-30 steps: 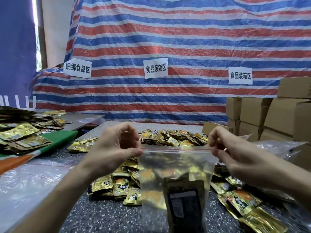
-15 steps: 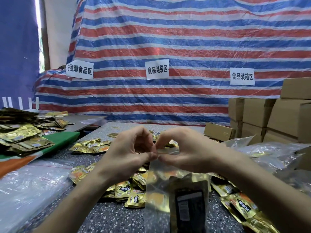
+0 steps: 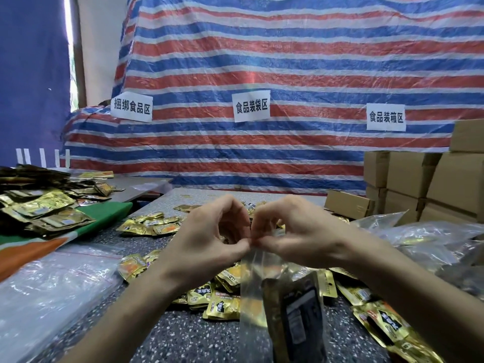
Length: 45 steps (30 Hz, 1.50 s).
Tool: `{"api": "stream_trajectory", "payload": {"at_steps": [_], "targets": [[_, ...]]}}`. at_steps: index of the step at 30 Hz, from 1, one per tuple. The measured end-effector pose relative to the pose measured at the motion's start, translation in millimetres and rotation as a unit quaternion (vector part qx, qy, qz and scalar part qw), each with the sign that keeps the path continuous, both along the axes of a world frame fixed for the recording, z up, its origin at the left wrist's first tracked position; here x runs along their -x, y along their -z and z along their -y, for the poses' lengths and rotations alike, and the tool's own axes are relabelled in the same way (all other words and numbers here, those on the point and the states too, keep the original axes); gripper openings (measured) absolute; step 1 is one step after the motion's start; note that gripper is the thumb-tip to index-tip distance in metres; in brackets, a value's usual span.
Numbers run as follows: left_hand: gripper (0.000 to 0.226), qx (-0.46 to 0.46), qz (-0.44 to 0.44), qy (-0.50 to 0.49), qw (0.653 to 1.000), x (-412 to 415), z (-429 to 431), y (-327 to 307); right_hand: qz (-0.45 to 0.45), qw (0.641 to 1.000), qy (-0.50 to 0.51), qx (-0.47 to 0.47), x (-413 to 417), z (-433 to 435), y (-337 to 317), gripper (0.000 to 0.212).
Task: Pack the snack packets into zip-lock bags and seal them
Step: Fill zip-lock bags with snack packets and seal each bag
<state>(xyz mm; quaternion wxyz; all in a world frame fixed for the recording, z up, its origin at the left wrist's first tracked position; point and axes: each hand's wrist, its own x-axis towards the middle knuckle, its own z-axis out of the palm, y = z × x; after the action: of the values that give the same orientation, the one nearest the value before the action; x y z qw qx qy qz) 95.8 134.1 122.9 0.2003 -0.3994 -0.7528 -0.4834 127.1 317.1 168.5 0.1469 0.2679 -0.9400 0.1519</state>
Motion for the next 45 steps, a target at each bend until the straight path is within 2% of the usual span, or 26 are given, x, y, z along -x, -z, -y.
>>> {"api": "stream_trajectory", "payload": {"at_steps": [2, 6, 10, 16, 22, 28, 32, 35, 39, 45], "targets": [[0.028, 0.005, 0.003, -0.012, 1.000, -1, 1, 2, 0.013, 1.000, 0.001, 0.003, 0, -1, 0, 0.003], [0.028, 0.011, 0.016, -0.018, 1.000, -1, 1, 6, 0.038, 0.999, 0.009, -0.006, 0, -4, 3, 0.011], [0.031, 0.001, 0.003, -0.009, 1.000, -4, 0, 8, 0.046, 0.999, 0.003, 0.000, 1, -5, 5, 0.010], [0.039, -0.055, -0.036, -0.015, 0.998, -8, 0, -3, 0.046, 0.998, -0.026, 0.021, 1, -8, -6, 0.007], [0.042, -0.112, -0.023, -0.027, 0.993, -10, -1, -12, 0.055, 0.997, -0.024, 0.053, 1, -24, -17, 0.012], [0.042, -0.116, 0.000, -0.030, 0.993, -10, -7, -4, 0.085, 0.995, 0.012, 0.043, -3, -42, -1, 0.006], [0.033, -0.115, 0.018, -0.029, 0.993, -6, -9, -3, 0.074, 0.995, -0.004, 0.061, -5, -38, 0, 0.005], [0.018, -0.071, 0.050, -0.025, 0.996, -7, -9, -1, 0.064, 0.995, -0.015, 0.073, -7, -37, 1, 0.006], [0.008, -0.046, 0.074, -0.020, 0.996, -7, -8, 3, 0.061, 0.994, -0.023, 0.093, -7, -37, 4, 0.004], [0.004, -0.049, 0.086, -0.001, 0.995, -3, 0, 2, 0.076, 0.990, -0.026, 0.113, -5, -35, 8, 0.006]]}}
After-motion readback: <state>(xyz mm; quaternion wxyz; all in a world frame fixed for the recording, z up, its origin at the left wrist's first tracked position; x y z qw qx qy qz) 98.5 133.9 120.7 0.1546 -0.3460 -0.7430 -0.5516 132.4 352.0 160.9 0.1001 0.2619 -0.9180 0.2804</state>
